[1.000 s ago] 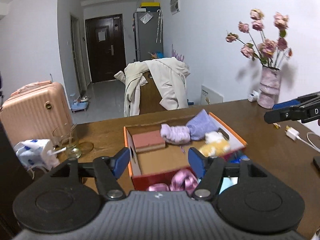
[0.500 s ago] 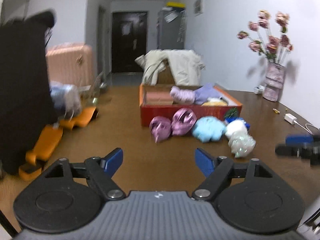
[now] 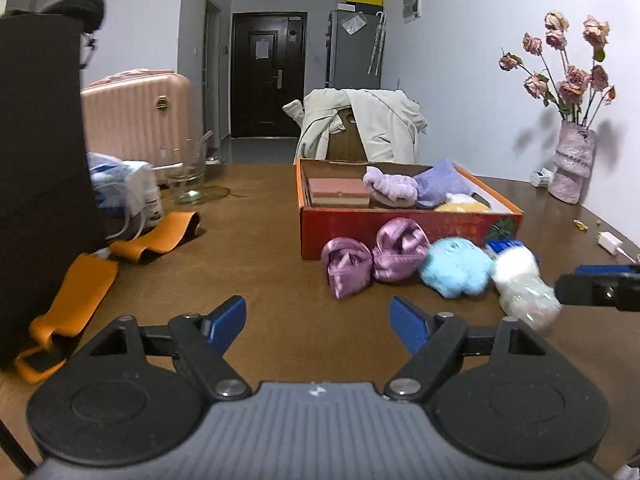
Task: Organize soft objects
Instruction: 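Reach both grippers to the pink satin bow scrunchie and close on it, then carry the satin scrunchie into the box and open both grippers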
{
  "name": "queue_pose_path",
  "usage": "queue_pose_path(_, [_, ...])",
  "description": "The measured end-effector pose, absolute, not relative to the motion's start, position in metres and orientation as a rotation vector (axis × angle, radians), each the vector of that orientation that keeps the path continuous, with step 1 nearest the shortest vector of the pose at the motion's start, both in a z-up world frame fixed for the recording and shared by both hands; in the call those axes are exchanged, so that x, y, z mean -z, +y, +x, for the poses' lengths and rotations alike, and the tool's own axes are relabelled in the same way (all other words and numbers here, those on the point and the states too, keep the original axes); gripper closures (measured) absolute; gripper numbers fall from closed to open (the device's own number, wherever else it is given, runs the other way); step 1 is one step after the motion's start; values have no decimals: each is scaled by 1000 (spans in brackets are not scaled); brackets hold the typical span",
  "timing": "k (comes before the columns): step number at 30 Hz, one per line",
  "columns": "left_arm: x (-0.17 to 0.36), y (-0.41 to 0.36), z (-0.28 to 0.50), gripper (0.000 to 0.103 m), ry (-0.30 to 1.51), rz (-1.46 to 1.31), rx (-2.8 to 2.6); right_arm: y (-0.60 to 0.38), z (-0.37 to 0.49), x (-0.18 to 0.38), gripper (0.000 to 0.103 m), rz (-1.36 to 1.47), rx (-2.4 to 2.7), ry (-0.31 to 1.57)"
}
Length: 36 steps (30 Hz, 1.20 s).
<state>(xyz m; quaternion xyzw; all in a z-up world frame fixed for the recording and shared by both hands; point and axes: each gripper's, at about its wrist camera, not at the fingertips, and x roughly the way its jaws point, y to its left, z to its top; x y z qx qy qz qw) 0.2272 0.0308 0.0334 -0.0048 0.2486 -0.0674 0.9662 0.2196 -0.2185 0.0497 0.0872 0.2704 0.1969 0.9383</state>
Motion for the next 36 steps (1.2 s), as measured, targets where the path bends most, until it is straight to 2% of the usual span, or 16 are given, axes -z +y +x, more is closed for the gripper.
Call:
queue_pose_path(4, [-23,28,285,24,512,-29,189,-191,280,-47,37,181,-412,558])
queue_pose_path(7, [-9,28,332,31,576,-77,258,-174,332,-34,43,205,-372,593])
queue_pose_path(12, [17,27,377,54,639,-143,337,-162,382,-7,57,247,-342,647])
queue_pose_path(14, [27,31,384,62,670,-189,368,-158,392,4,62,239,-341,665])
queue_pose_path(16, [30,33,385,67,683,-204,379,-156,397,14,71,233,-349,679])
queue_pose_path(17, [30,35,383,73,677,-208,390,-155,398,18,73,242,-359,679])
queue_pose_path(23, [25,40,382,82,684,-229,392,-147,396,14,93,204,-391,667])
queue_pose_path(31, [-12,49,310,83,646,-266,405,-153,330,-27,93,206,-464,614])
queue_pose_path(36, [-20,42,251,83,645,-261,407,-164,270,-30,93,233,-481,629])
